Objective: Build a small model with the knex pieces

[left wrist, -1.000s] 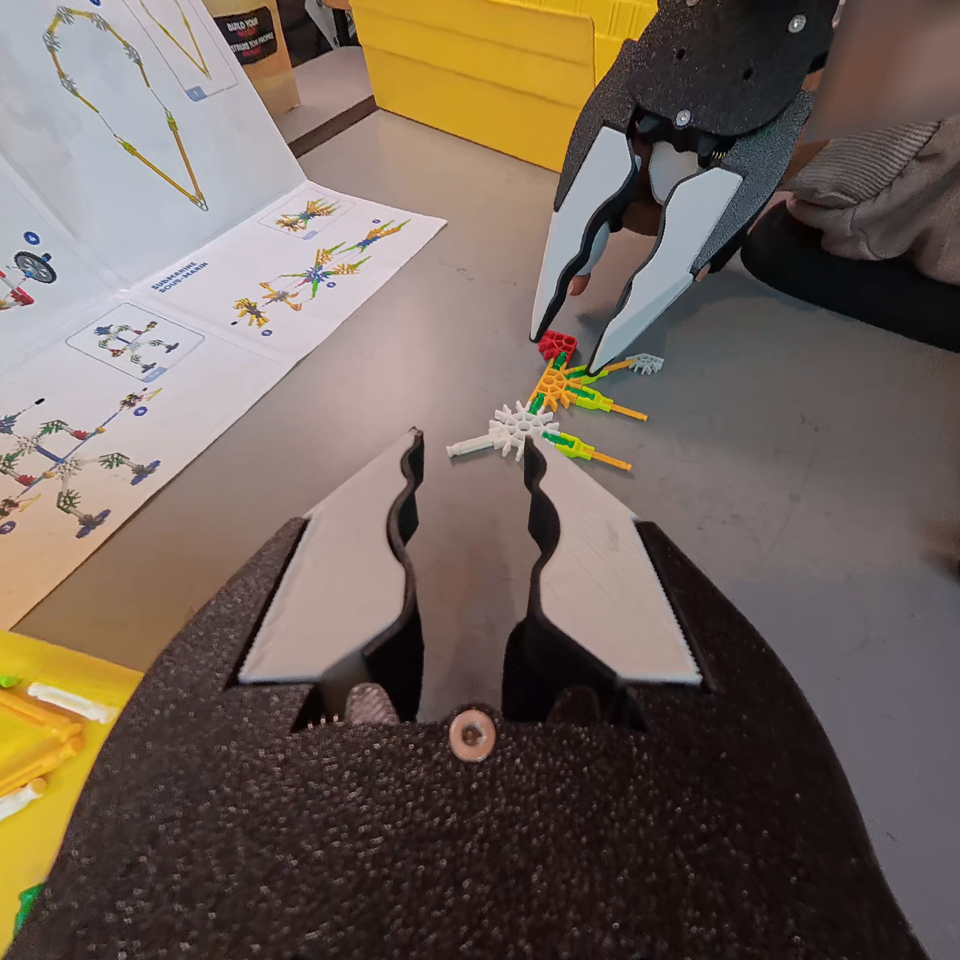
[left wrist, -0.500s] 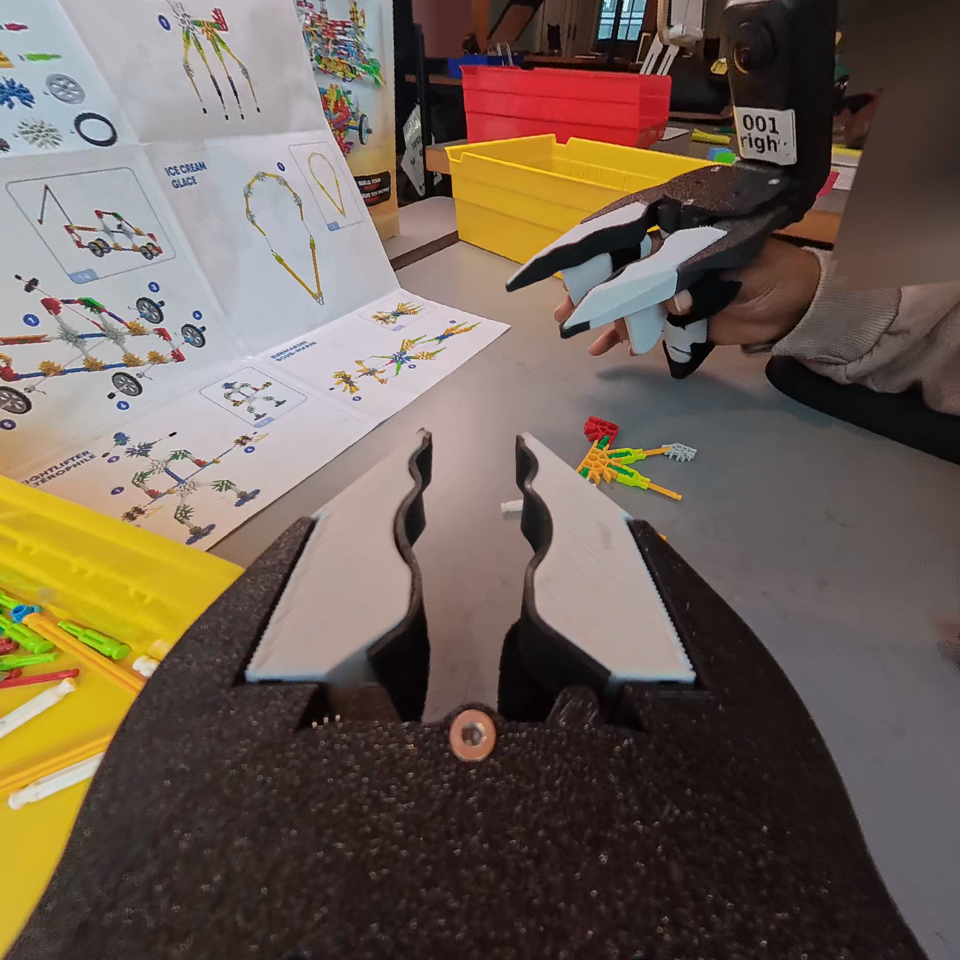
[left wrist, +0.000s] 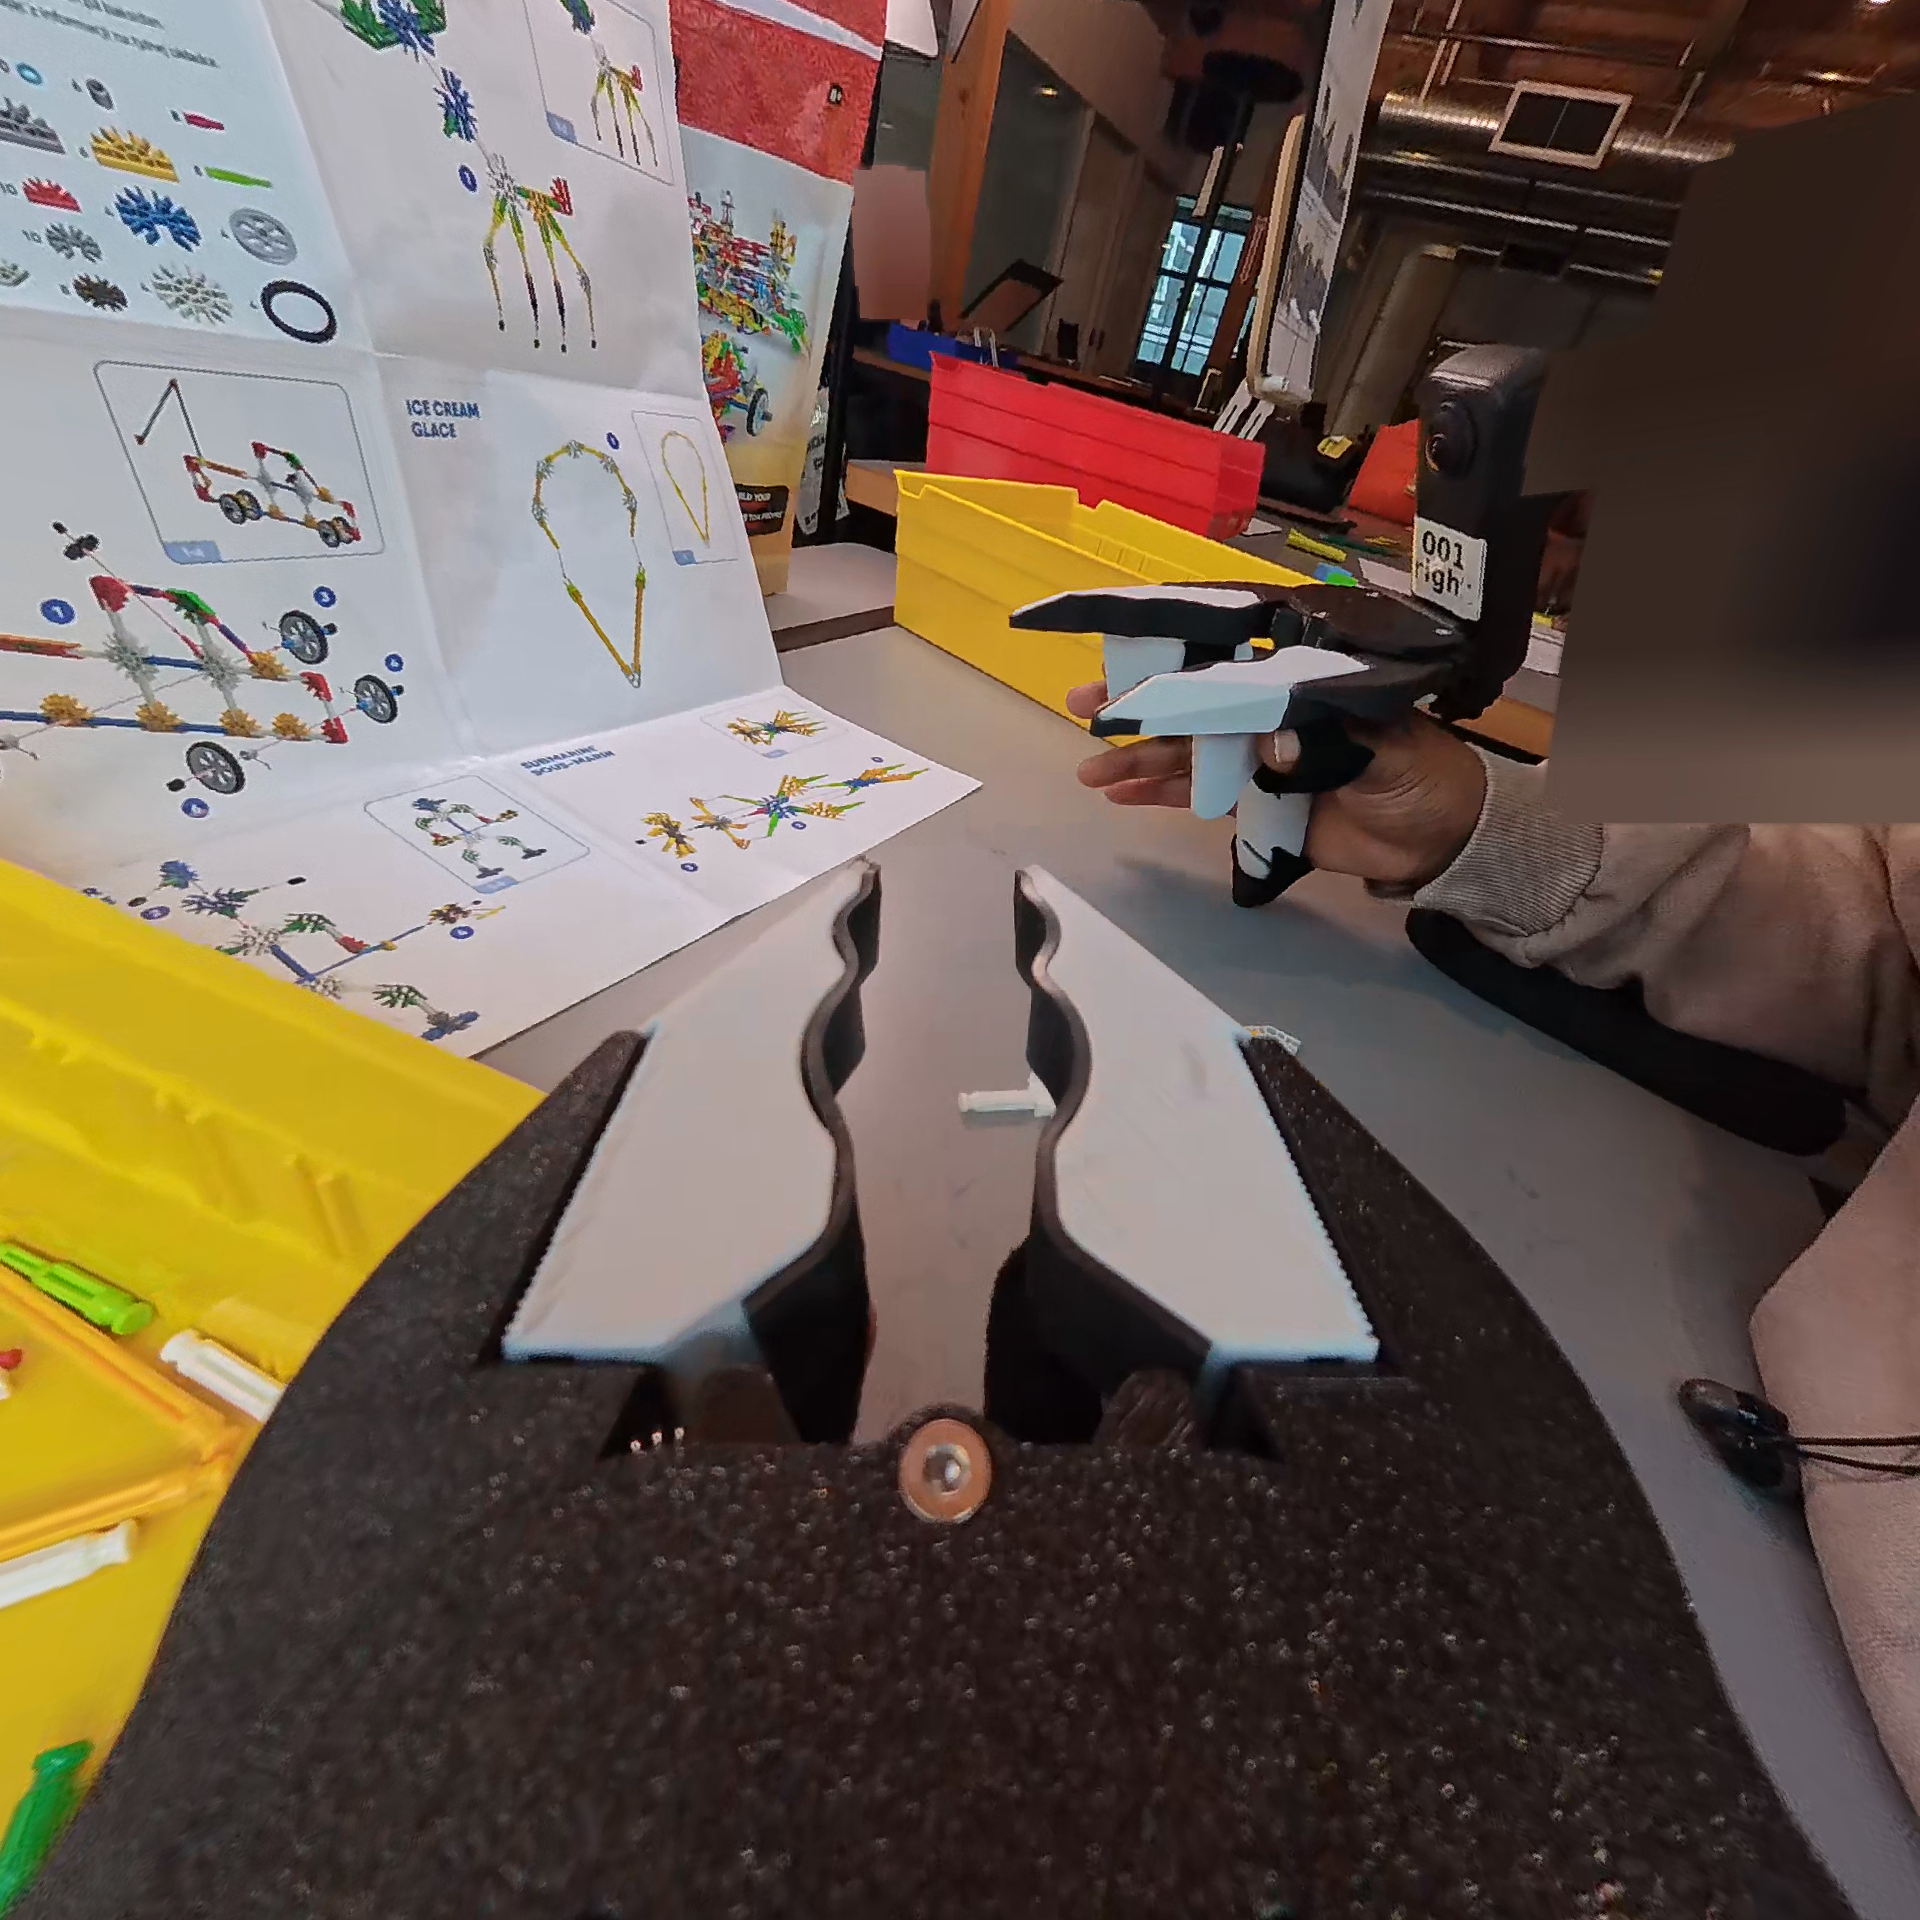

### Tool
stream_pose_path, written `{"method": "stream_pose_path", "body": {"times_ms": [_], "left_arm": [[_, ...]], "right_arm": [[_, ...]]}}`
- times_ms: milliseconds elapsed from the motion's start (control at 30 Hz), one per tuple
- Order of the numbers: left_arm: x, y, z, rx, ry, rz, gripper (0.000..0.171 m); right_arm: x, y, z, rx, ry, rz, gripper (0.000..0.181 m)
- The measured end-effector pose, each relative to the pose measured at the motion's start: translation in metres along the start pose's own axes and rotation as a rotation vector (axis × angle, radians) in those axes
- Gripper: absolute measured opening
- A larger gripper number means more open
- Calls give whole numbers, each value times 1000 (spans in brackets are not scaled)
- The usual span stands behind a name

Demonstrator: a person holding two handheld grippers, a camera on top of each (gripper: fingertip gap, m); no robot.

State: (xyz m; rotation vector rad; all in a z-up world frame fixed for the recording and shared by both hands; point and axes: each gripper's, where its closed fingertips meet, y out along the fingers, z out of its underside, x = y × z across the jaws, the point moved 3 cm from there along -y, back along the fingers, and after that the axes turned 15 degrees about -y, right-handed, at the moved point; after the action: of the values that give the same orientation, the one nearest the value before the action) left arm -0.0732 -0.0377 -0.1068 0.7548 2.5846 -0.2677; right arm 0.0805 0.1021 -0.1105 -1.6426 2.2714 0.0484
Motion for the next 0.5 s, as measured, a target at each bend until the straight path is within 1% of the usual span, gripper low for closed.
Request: {"method": "stream_pose_path", "body": {"times_ms": [100,233,400,500], "left_arm": [[-2,-1,-2,-12,10,12,20],[1,-2,-1,-1,45,-31,18],[7,-2,0,17,114,-112,18],[8,-2,0,18,125,-125,18]], "right_arm": [[-4,-1,0,-4,11,13,93],[-5,-2,0,-6,14,22,91],[-5,-1,1,4,7,28,84],[-7,-2,2,12,9,49,85]]}}
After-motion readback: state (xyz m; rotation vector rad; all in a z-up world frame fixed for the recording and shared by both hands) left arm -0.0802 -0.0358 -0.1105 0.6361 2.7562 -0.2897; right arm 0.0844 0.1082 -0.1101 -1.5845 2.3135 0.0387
